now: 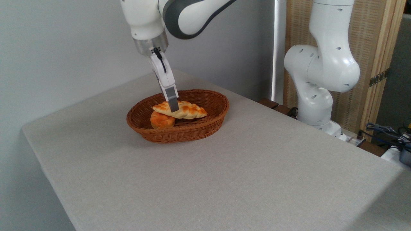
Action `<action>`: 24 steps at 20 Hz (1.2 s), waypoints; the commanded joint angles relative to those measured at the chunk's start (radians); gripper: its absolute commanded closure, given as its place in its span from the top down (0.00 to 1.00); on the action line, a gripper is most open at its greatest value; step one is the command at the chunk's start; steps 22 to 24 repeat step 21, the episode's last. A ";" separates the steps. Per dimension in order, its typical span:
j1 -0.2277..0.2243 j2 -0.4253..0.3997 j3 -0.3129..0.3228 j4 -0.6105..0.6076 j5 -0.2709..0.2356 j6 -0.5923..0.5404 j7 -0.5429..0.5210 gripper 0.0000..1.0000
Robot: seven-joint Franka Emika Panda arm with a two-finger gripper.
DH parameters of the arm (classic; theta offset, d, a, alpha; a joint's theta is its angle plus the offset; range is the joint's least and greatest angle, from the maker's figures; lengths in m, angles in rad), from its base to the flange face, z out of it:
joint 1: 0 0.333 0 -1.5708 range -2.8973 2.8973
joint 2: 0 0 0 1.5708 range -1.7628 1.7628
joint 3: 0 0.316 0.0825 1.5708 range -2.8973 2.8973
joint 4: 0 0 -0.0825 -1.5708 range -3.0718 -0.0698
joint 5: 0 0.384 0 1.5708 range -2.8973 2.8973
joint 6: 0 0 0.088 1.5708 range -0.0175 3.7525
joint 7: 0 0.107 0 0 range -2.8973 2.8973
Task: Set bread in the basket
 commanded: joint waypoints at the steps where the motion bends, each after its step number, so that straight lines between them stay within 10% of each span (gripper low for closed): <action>1: 0.002 -0.022 0.084 0.070 0.051 -0.035 -0.002 1.00; 15: 0.002 -0.013 0.335 0.181 0.270 -0.060 0.008 1.00; 24: 0.002 -0.002 0.359 0.196 0.189 -0.057 0.006 1.00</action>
